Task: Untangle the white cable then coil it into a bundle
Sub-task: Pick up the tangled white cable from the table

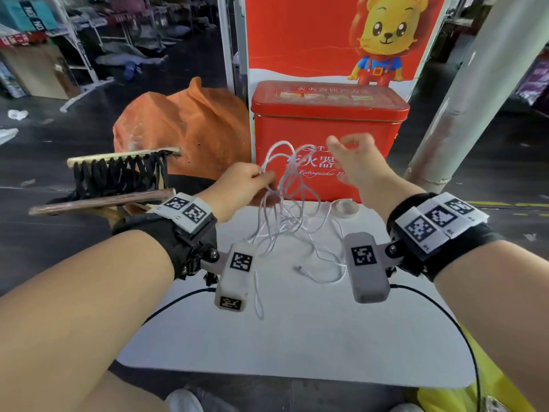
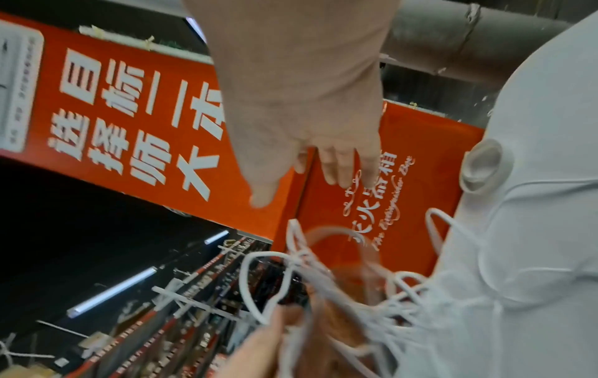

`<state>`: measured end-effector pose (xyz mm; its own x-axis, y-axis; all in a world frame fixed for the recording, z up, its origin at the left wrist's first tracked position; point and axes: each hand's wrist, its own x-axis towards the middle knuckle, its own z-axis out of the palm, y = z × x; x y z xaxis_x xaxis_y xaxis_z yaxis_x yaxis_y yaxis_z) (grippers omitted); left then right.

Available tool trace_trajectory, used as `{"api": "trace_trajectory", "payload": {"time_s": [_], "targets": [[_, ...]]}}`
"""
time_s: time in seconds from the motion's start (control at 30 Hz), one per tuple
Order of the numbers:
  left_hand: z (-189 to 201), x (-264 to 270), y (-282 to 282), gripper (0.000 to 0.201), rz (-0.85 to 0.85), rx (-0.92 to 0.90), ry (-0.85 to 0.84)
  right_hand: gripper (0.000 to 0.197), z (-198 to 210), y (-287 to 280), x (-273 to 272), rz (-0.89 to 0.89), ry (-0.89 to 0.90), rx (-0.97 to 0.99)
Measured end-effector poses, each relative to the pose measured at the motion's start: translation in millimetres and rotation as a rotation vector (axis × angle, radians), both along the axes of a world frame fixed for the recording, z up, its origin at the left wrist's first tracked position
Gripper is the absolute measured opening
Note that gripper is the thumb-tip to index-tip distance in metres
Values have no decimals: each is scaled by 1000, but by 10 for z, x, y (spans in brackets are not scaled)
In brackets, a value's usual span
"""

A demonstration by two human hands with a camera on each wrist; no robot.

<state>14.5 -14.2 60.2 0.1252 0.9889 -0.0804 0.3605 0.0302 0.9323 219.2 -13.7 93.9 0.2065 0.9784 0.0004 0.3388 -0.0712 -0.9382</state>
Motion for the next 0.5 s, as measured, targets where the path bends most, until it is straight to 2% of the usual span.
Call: {"api": "trace_trajectory", "payload": {"time_s": [0.03, 0.1, 0.17, 0.2, 0.27, 0.33, 0.4, 0.5], "targets": [[41, 0, -5, 40, 23, 8, -42, 60, -27, -36, -7, 49, -19, -90], [101, 38, -9, 25, 50, 8, -223, 91, -82, -129, -55, 253, -8, -223], [183, 105, -21, 11, 48, -10, -433, 99, -107, -211, -144, 475, -25, -290], [214, 123, -9, 9, 43, -23, -525, 92, -123, -224, -195, 528, -36, -283], [269, 141, -10, 12, 2, -38, -620, 62, -175, -177, -282, 457, 8, -206], [296, 139, -24, 13, -19, -6, -532, 35, -192, -100, -313, 345, 65, -130], [276, 108, -20, 23, -40, 11, -404, 19, -191, -47, -279, 324, 154, -109], [216, 69, -20, 59, -83, -2, -196, 18, -154, -14, -219, 270, 269, -58]]}}
